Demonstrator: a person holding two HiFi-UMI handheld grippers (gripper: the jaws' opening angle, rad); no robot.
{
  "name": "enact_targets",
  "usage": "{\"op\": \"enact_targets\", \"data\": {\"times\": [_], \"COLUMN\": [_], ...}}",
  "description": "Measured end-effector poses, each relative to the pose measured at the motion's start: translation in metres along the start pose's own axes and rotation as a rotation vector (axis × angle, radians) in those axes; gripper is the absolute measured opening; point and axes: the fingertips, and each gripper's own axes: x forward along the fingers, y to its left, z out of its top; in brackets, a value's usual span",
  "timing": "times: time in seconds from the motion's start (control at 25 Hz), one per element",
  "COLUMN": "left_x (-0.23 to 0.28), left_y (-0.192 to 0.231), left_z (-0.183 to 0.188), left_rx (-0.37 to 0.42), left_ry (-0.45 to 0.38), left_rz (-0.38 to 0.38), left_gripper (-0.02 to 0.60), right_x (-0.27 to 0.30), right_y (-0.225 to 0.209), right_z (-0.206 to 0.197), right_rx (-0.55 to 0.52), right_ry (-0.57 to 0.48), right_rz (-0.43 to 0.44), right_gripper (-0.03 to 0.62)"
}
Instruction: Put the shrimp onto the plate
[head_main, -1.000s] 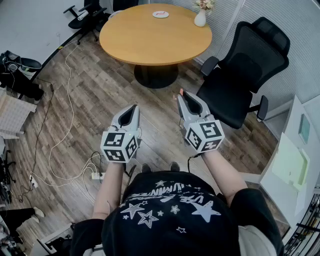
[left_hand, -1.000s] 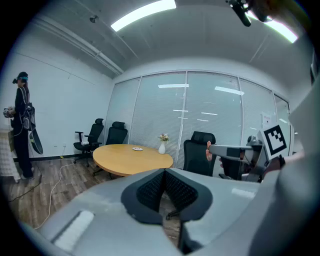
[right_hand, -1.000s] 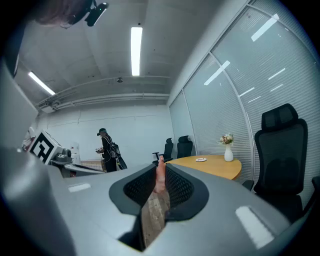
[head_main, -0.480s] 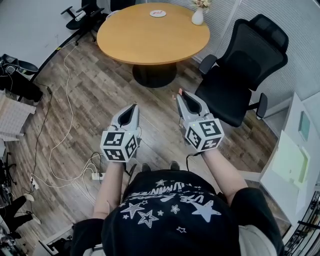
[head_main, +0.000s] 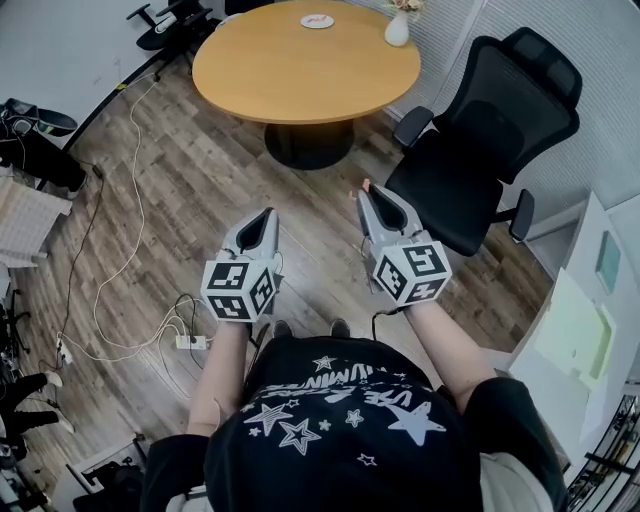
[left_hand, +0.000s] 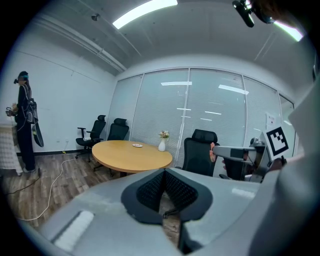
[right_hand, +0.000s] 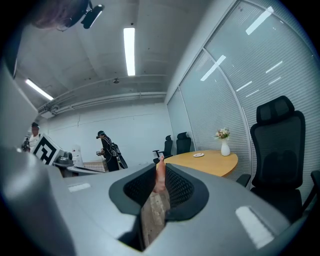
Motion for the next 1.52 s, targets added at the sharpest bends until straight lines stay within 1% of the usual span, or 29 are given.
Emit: {"op": "enact_targets", "data": {"times": [0.08,0.24,0.32,0.48,0.68,0.84,1.08,1.28,1.52], "left_x": [0.002,0.005,0.004,0.003,0.022,0.055,0.108,0.145,0.168], "left_y": [-0.008,-0.016,-0.016,0.0,0.028,0.054,0.108,0.158,0.209], "left_z": [-0.006,-0.01,-0.005,-0.002,-0.009,-0.004,0.018,0.037,0.041], "left_rx": [0.002,0.047,0.032,0.003,-0.016,-0.04,-0.036,-0.044,-0.067], "left_ry": [0.004,0.019,0.007,-0.004,0.02,0.028,0.033,0.049,0.074], "left_rz": [0.017,0.035,0.042,0.068,0.065,0.051,0.027,0.025,0.01], "left_gripper": [0.002,0.002,0.002,0.002,0.002,0.002,0.002,0.002,0.002], "right_x": [-0.003,-0.004,-0.002,0.008,0.027,0.055,0.124,0.185,0.24], "right_y": [-0.008,-0.017,-0.017,-0.005,-0.006,-0.027,-0.049,-0.06,-0.07], "right_z": [-0.002,-0.01,-0.011,-0.008,-0.009,-0.012,-0.01,-0.003,-0.006], "right_rx": [0.012,0.037,0.041,0.003,-0.001,0.001,0.014,0.033,0.06], "right_ry": [0.007,0.013,0.012,0.005,0.02,0.043,0.052,0.055,0.076], "right_rz": [0.022,0.053,0.066,0.103,0.091,0.048,0.001,-0.03,-0.083], "right_gripper": [0.058,0.058,0.058,0.06,0.06,0.06,0.06,0.06,0.06]}}
